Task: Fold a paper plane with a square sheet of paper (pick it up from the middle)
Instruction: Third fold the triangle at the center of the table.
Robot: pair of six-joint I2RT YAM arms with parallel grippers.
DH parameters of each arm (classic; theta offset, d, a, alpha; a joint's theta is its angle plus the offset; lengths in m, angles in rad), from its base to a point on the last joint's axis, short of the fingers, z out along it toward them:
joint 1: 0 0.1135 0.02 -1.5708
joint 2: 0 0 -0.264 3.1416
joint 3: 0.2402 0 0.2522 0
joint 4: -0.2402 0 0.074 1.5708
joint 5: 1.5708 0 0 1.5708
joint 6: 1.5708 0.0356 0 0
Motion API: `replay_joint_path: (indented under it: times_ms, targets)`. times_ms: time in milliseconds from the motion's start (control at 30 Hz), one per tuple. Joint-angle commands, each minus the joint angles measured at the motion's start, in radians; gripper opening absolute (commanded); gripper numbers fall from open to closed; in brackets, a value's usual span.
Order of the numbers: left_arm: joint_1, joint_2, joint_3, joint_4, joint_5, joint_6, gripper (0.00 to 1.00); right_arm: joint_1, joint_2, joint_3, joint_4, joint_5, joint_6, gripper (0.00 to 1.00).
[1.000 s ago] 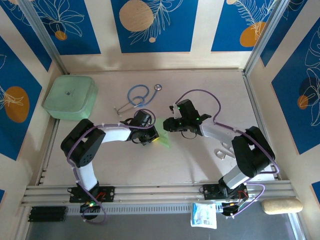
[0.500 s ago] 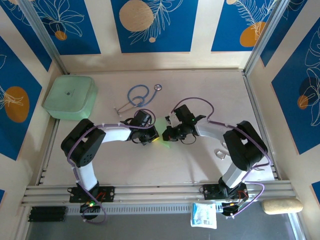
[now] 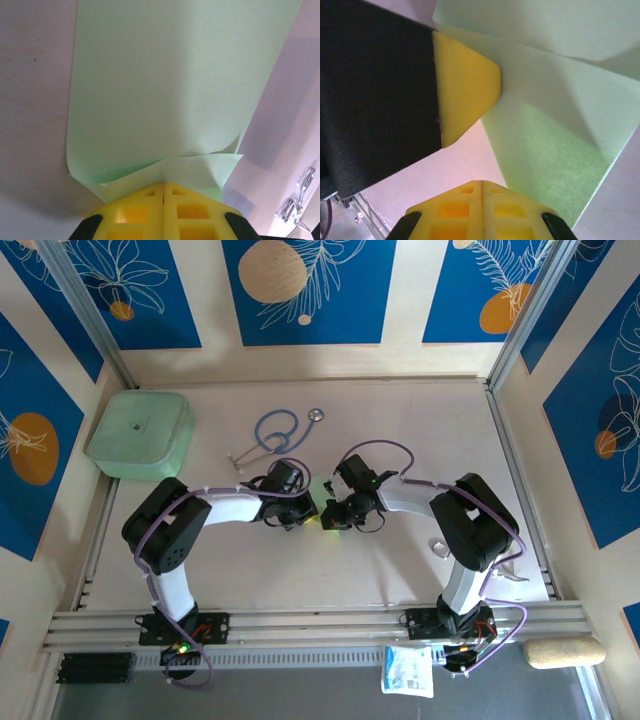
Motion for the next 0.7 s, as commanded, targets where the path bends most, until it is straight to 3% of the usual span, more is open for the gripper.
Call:
replay_joint_path:
  times_ms: [0,667]
  targets:
    - [-0.006,0.046,-0.007,-0.071,-0.011,-0.009,0.05,-0.001,0.015,0.022,-0.040,0.020,-0.001,0.00]
    - [-0.005,0.049,-0.013,-0.075,-0.008,-0.007,0.05,-0.007,0.045,0.018,-0.060,0.060,0.011,0.00]
